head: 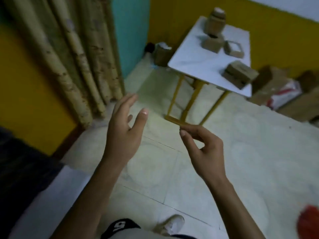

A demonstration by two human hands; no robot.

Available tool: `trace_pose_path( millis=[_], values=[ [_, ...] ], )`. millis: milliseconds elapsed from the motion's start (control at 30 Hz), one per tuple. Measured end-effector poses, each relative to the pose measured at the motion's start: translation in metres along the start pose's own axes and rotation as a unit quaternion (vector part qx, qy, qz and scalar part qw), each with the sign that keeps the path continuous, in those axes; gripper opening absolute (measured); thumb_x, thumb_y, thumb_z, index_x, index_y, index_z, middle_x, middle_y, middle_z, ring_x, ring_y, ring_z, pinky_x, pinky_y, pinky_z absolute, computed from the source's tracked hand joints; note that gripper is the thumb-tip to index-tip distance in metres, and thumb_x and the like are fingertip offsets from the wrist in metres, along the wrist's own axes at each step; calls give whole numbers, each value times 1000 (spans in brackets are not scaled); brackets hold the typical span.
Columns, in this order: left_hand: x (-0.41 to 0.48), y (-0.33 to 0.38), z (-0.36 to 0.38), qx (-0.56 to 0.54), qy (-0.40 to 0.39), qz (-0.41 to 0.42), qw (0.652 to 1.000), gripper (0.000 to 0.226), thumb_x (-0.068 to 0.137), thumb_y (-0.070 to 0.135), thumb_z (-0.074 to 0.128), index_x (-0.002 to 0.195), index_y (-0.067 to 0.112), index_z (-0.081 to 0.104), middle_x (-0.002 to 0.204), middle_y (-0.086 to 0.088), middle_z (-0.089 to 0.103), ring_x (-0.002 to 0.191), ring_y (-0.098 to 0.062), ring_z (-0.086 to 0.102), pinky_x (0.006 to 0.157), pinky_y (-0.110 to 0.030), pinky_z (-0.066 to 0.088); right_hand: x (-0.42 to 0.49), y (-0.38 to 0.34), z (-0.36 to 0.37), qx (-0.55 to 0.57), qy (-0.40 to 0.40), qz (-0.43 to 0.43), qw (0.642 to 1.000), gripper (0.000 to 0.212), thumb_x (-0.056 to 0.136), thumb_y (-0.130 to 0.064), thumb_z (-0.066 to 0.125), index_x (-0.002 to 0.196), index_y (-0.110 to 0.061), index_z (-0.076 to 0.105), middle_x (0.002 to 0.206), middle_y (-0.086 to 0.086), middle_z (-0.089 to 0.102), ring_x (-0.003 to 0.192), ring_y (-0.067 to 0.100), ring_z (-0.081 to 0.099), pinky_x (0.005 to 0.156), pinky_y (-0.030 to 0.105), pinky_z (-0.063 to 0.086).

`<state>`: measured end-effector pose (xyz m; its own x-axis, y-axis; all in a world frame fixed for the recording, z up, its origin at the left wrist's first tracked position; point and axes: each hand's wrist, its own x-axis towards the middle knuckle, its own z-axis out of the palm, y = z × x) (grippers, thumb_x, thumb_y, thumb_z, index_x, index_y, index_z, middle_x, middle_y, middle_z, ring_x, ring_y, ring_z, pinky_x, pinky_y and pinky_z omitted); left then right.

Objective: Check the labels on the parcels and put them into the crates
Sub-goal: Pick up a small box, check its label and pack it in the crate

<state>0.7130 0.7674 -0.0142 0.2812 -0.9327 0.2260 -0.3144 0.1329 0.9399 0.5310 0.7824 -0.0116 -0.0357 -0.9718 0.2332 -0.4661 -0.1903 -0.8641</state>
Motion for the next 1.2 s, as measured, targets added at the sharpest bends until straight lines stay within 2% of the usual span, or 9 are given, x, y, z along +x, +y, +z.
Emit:
trace_pose_path(
  millis=[100, 267, 400, 567, 667, 767, 933, 1100, 1200],
  values=[
    [-12, 23, 90, -8, -71, 0, 997, 38, 94, 28, 55, 132, 26, 49, 145, 9, 39, 115, 20, 39, 89, 2, 33, -4, 42, -82, 9, 53, 45, 998, 9, 90, -19, 66, 96, -20, 73, 89, -14, 72, 88, 3, 67, 79, 19, 51],
    [-37, 49, 198, -20, -160, -14, 987, 48, 94, 34, 55, 140, 28, 41, 146, 11, 40, 122, 7, 38, 81, 8, 31, -13, 96, -181, 77, 129, 122, 981, 13, 92, -24, 63, 102, -25, 71, 95, -13, 72, 94, 0, 65, 78, 15, 51],
    [-50, 67, 261, -34, -239, -21, 970, 54, 95, 34, 52, 145, 27, 34, 145, 11, 42, 127, 2, 40, 89, -5, 32, -13, 126, -236, 175, 186, 192, 947, 29, 90, -42, 56, 116, -32, 64, 114, -8, 69, 107, 2, 63, 91, 26, 52],
    [-44, 82, 323, -41, -294, -45, 954, 52, 96, 31, 49, 145, 24, 33, 135, 15, 45, 121, 2, 44, 87, -9, 33, -4, 159, -276, 231, 216, 246, 916, 29, 96, -36, 50, 120, -26, 63, 115, -3, 69, 106, 5, 65, 93, 30, 52],
    [-34, 85, 363, -46, -320, -58, 944, 52, 95, 32, 50, 144, 25, 35, 129, 18, 47, 112, 6, 46, 85, -7, 34, 10, 180, -296, 232, 223, 268, 908, 23, 96, -34, 50, 113, -28, 65, 109, -3, 71, 102, 6, 67, 90, 30, 53],
    [-17, 83, 404, -48, -347, -64, 934, 50, 94, 32, 51, 142, 28, 36, 129, 18, 47, 115, 3, 46, 84, -8, 34, 38, 204, -315, 233, 228, 284, 902, 19, 96, -29, 53, 107, -24, 68, 104, -3, 73, 99, 8, 68, 88, 31, 53],
    [40, 78, 476, -92, -342, -78, 932, 47, 94, 25, 54, 138, 26, 40, 132, 9, 52, 117, -3, 50, 92, -19, 39, 113, 242, -339, 219, 198, 298, 908, 17, 94, -24, 57, 104, -20, 70, 99, 0, 74, 94, 10, 70, 87, 31, 53],
    [122, 81, 537, -97, -319, -68, 940, 46, 94, 30, 52, 138, 29, 40, 126, 16, 49, 107, 3, 49, 77, -13, 38, 219, 268, -364, 173, 141, 283, 933, 16, 95, -25, 56, 103, -23, 69, 100, -2, 74, 93, 9, 69, 88, 32, 54],
    [167, 72, 562, -78, -310, -76, 945, 44, 95, 31, 51, 138, 28, 41, 128, 17, 47, 113, 0, 45, 76, -12, 36, 279, 288, -369, 157, 120, 273, 941, 16, 96, -26, 54, 104, -24, 68, 102, -2, 72, 94, 8, 68, 88, 31, 53]
  ],
)
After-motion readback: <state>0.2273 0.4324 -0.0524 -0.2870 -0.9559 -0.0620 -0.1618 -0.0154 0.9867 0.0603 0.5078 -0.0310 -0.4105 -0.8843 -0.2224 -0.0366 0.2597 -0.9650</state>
